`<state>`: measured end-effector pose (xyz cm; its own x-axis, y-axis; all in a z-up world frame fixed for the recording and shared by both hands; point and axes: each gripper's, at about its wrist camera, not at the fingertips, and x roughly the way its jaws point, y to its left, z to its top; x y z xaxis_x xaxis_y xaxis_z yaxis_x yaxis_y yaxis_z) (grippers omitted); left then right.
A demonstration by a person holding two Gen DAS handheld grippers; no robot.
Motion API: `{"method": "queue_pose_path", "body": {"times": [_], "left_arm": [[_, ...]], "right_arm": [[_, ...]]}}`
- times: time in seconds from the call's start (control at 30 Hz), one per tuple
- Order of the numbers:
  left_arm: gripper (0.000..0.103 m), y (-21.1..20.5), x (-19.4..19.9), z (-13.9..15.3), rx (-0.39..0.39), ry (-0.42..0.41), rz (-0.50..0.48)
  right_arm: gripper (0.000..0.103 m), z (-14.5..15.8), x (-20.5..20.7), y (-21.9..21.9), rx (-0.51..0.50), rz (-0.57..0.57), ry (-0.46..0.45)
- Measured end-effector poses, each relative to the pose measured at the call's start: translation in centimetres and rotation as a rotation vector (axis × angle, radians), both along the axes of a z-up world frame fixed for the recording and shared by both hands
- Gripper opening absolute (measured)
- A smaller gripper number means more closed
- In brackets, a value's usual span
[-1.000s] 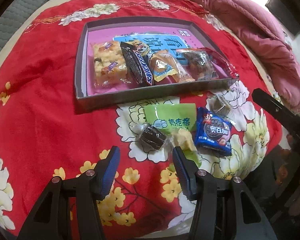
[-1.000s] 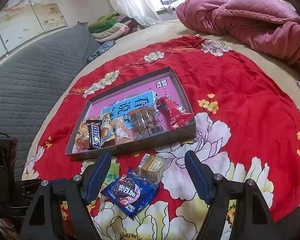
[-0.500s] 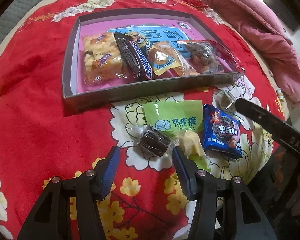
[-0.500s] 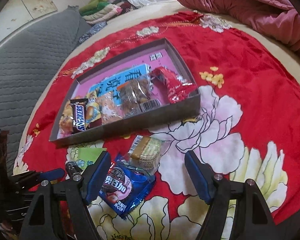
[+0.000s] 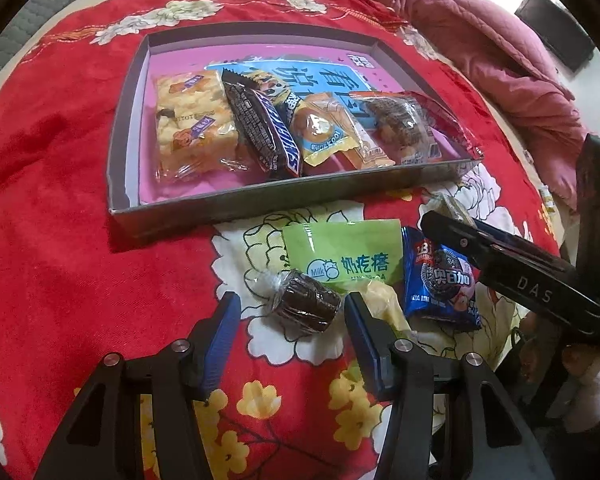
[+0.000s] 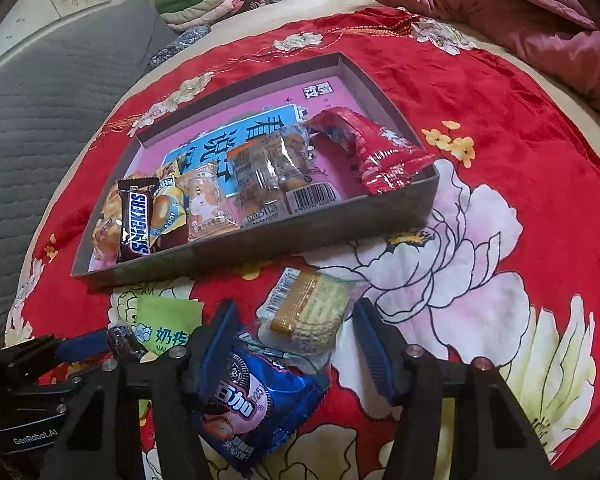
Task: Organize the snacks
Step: 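Grasp the dark wrapped candy with left gripper while right gripper grasps the wafer pack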
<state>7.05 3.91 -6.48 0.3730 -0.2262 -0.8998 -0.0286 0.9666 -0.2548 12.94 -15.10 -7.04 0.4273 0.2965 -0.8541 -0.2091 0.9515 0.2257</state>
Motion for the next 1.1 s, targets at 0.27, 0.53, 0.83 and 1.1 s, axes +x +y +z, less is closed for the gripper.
{"method": "queue_pose_path", "body": {"times": [0.27,0.53,0.83,1.1], "left_arm": [[0.053,0.4,0.6,-0.3,-0.037,-0.027,-0.015],[0.042,0.2,0.5,-0.7,-0.051,-0.052,-0.052],[0.038,-0.1,-0.5,-0.2,-0.005,-0.076,-0.055],[0.038,0.5,-1.2,1.0,0.002,-0.087,-0.025]], "right_arm": [[0.053,-0.1,0.3,-0.9,0.044,-0.017,0.015],[0.052,0.0,0.3,-1.1,0.054,-0.015,0.018],[0.052,0.1,0.3,-1.3,0.060,-0.013,0.010],[0.047,0.6,0.1,-1.7,0.077,-0.015,-0.009]]}}
